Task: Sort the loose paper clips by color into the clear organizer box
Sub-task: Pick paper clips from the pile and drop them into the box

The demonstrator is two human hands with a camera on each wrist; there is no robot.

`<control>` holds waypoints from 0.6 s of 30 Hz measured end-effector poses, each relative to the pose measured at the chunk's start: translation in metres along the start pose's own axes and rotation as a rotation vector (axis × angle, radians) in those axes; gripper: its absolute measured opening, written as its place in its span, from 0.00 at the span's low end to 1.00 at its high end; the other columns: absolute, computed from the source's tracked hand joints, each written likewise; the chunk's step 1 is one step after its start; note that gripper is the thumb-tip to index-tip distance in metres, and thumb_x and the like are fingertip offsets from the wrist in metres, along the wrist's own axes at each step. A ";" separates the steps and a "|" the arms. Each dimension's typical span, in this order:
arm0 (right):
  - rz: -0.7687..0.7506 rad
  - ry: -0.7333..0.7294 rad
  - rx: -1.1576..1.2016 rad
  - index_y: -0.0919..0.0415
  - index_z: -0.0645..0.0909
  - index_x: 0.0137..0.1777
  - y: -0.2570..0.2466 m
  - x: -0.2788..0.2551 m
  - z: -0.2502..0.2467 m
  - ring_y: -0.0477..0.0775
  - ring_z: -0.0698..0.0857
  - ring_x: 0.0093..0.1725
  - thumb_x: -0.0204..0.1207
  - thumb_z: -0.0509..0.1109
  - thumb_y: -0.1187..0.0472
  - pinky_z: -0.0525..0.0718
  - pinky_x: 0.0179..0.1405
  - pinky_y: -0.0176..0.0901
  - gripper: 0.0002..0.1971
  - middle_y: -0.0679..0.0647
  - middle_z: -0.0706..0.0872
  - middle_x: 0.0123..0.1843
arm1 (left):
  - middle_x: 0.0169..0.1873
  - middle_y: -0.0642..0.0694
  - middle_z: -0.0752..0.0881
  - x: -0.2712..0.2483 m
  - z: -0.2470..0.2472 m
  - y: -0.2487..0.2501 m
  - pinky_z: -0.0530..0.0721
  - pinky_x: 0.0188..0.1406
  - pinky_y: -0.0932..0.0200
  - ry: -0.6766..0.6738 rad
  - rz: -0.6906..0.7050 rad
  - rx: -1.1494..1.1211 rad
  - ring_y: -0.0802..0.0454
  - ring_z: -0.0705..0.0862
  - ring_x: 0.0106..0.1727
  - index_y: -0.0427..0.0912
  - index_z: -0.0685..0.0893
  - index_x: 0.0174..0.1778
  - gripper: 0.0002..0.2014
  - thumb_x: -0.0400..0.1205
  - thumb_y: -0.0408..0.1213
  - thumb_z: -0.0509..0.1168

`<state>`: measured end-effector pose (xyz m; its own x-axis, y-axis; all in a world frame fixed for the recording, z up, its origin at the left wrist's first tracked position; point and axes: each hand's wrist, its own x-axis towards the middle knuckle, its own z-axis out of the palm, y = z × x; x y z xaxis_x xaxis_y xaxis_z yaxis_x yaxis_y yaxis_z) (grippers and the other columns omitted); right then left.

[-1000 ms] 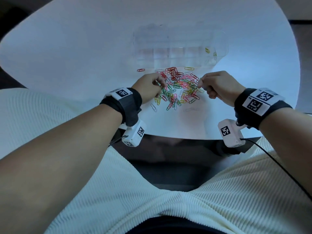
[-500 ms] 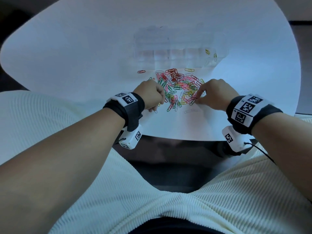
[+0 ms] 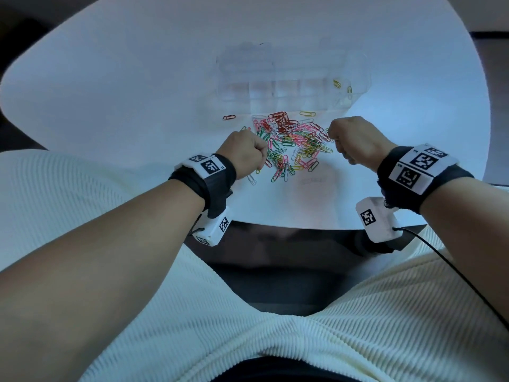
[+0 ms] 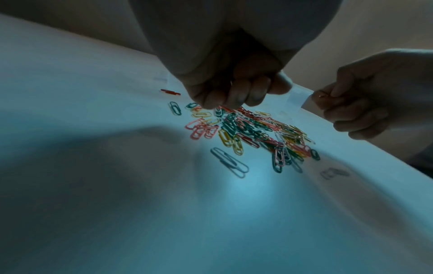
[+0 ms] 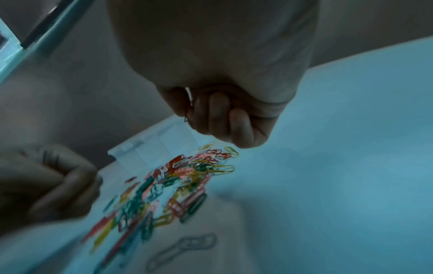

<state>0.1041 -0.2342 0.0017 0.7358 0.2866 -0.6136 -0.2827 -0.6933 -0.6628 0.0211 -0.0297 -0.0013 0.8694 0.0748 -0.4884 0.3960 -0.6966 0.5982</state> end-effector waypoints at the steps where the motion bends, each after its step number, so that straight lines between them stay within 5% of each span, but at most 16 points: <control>1: 0.027 -0.031 0.123 0.55 0.60 0.26 -0.001 -0.002 -0.001 0.53 0.57 0.26 0.71 0.56 0.61 0.55 0.27 0.43 0.13 0.51 0.61 0.25 | 0.21 0.52 0.79 0.001 0.000 -0.002 0.73 0.38 0.67 -0.007 -0.026 -0.032 0.64 0.75 0.30 0.39 0.82 0.23 0.15 0.66 0.19 0.54; 5: 0.043 -0.132 0.484 0.53 0.51 0.31 -0.010 -0.008 -0.005 0.52 0.49 0.28 0.66 0.55 0.62 0.48 0.25 0.43 0.13 0.51 0.53 0.27 | 0.29 0.45 0.83 0.006 0.002 -0.006 0.78 0.50 0.61 0.017 -0.019 -0.039 0.54 0.79 0.36 0.35 0.84 0.30 0.10 0.73 0.24 0.59; 8: 0.013 -0.074 0.569 0.57 0.60 0.29 -0.015 -0.012 -0.008 0.51 0.56 0.21 0.72 0.57 0.66 0.51 0.26 0.43 0.12 0.55 0.67 0.21 | 0.31 0.55 0.76 0.005 0.004 -0.006 0.71 0.39 0.63 0.023 0.008 0.147 0.55 0.76 0.35 0.45 0.85 0.44 0.06 0.75 0.34 0.65; 11: -0.018 -0.038 0.603 0.59 0.60 0.25 -0.019 -0.014 -0.007 0.50 0.58 0.17 0.70 0.53 0.74 0.56 0.21 0.35 0.15 0.59 0.74 0.23 | 0.34 0.54 0.76 0.005 0.007 -0.011 0.70 0.41 0.63 0.032 0.063 0.310 0.52 0.75 0.40 0.47 0.85 0.53 0.10 0.77 0.39 0.68; 18: 0.005 -0.079 0.558 0.57 0.61 0.30 -0.019 -0.011 -0.002 0.50 0.59 0.21 0.65 0.52 0.73 0.52 0.27 0.42 0.10 0.57 0.71 0.26 | 0.50 0.45 0.88 0.010 0.012 -0.012 0.74 0.46 0.61 0.000 0.111 0.389 0.49 0.82 0.50 0.45 0.88 0.53 0.09 0.80 0.42 0.68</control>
<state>0.1025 -0.2260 0.0224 0.6914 0.3478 -0.6333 -0.5845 -0.2460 -0.7732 0.0219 -0.0289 -0.0208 0.9006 -0.0167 -0.4344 0.1579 -0.9184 0.3628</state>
